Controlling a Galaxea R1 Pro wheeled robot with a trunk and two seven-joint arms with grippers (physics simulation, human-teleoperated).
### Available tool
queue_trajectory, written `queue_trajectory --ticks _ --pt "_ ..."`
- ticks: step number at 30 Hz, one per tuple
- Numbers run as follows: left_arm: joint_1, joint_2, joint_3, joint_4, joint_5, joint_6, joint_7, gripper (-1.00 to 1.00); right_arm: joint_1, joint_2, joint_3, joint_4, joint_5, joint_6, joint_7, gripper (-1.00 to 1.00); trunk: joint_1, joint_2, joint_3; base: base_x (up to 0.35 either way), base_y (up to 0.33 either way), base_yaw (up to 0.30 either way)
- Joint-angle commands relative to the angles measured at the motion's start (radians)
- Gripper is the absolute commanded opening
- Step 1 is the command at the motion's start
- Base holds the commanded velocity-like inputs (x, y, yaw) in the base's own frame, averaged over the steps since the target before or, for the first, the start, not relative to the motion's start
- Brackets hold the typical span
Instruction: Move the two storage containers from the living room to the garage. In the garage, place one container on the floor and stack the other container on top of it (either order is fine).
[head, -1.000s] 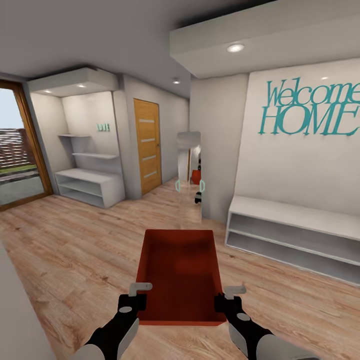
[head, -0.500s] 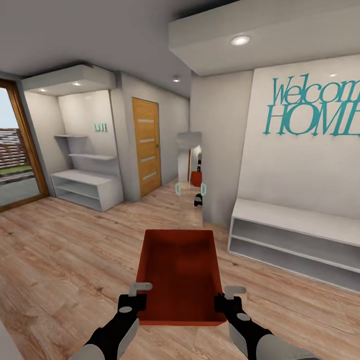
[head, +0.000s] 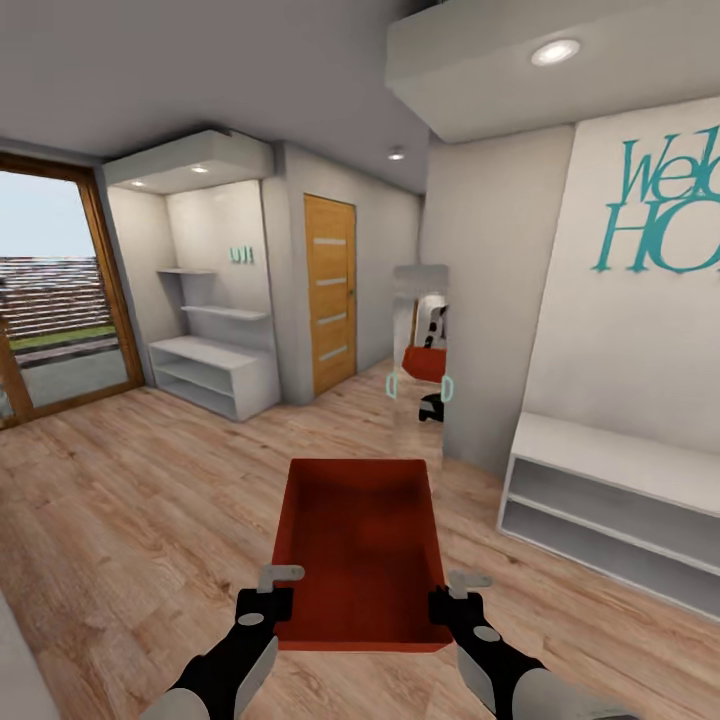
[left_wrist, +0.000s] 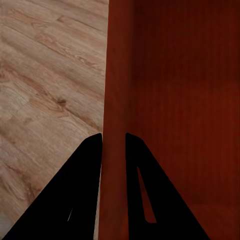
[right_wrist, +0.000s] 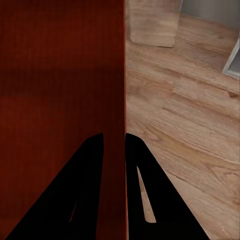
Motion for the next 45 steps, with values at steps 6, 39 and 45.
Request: queue_trajectory --ticks 6,39,45 --pt "-0.002 0.002 0.003 -0.002 0.066 0.006 0.013 -1.00 -0.001 -0.001 -0.016 -0.003 -0.005 -0.005 0.000 -1.00 0.001 -0.001 -0.001 0.321 0.000 0.097" --pt "-0.002 0.003 0.003 -0.005 0.066 0.005 0.013 -1.00 -0.001 -0.001 -0.015 -0.003 -0.002 -0.006 -0.005 -1.00 0.001 -0.001 -0.001 0.321 0.000 0.001" --pt "-0.002 0.003 0.003 -0.004 0.066 0.005 0.013 -1.00 -0.001 -0.002 -0.015 -0.003 0.003 -0.005 -0.005 -1.00 0.001 -0.001 -0.001 0.321 0.000 0.103"
